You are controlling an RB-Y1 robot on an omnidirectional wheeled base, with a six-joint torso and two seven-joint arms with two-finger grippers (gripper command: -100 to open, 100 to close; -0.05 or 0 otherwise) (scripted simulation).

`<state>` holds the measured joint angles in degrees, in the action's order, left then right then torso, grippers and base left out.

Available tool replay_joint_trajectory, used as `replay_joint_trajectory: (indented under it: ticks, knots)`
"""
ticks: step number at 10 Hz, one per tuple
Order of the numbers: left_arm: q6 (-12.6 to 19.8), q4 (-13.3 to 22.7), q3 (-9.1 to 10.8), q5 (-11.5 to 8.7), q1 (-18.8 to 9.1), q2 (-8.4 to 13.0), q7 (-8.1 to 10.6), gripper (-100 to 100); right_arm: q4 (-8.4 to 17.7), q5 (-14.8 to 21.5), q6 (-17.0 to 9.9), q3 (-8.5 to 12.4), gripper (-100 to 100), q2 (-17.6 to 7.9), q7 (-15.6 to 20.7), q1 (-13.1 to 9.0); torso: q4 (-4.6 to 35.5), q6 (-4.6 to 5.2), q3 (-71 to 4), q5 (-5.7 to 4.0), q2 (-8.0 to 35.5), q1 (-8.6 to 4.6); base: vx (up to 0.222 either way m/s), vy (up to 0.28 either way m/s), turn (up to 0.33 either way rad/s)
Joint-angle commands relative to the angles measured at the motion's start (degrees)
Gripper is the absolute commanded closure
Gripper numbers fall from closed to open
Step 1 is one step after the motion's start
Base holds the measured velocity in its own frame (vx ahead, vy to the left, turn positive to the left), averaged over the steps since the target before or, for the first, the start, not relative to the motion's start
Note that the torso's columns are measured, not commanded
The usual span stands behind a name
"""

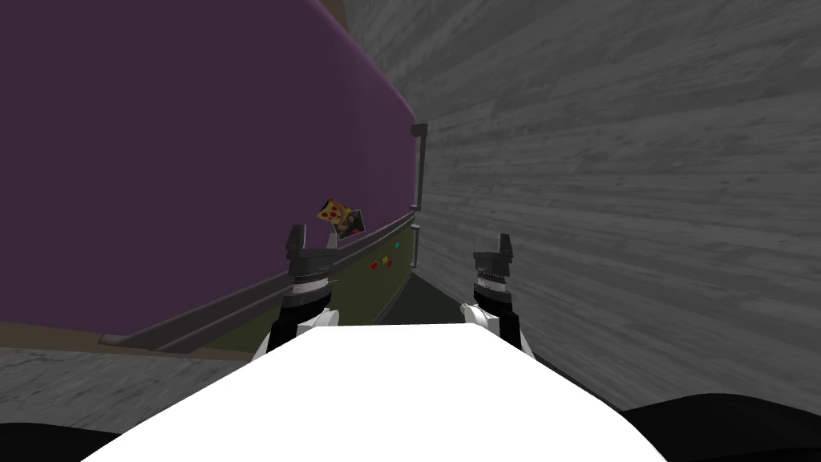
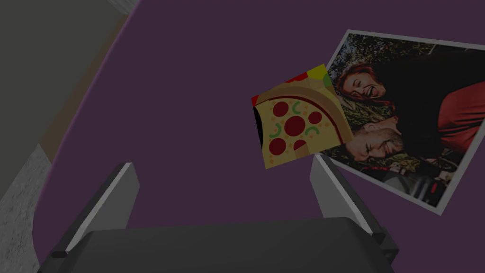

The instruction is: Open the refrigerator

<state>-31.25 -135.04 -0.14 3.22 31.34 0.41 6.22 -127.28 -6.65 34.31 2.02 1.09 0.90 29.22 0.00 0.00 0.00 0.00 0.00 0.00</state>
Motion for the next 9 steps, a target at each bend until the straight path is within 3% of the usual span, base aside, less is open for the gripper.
replay_joint_trajectory:
  ticks: [1,9]
  knots:
    - [0.0,0.0,0.00,0.0,0.0,0.0,0.00,0,0.0,0.0,0.0,0.0,0,0.0,0.0,0.0,2.3,0.00,-4.7,0.00,2.3,0.00,0.000,0.000,0.000]
    - [0.0,0.0,0.00,0.0,0.0,0.0,0.00,0,0.0,0.0,0.0,0.0,0,0.0,0.0,0.0,35.4,0.00,-70.7,0.00,35.4,0.00,0.000,0.000,0.000]
